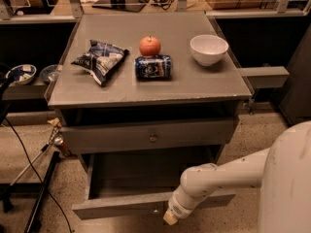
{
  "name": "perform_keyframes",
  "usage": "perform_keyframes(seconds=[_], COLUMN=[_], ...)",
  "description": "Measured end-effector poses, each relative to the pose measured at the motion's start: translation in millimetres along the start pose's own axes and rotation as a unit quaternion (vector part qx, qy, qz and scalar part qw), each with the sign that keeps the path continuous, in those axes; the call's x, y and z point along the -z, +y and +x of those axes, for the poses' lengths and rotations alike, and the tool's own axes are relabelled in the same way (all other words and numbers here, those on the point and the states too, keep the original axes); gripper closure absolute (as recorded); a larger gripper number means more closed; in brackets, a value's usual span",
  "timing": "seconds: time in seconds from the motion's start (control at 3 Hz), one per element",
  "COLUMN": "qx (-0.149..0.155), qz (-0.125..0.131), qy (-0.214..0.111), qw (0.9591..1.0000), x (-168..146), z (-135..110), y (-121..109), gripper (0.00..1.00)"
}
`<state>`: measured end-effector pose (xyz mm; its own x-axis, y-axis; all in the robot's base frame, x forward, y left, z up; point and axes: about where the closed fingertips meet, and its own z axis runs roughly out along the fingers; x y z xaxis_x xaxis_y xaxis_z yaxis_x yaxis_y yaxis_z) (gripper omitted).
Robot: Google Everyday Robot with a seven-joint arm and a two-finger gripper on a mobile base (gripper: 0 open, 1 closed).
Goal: Close middle drawer
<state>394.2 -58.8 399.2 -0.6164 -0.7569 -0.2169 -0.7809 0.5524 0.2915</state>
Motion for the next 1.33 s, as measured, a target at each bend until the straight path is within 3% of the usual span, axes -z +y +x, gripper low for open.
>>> perform_keyframes(seconds=[0.67, 1.33], qx=[0.004, 0.016], qz=[0.015, 0.059], qy=[-0.006, -0.033], qw=[0.9999, 0.9976], x=[2, 17], z=[-10, -45], y=[-6, -27], gripper=[1.0, 1.0])
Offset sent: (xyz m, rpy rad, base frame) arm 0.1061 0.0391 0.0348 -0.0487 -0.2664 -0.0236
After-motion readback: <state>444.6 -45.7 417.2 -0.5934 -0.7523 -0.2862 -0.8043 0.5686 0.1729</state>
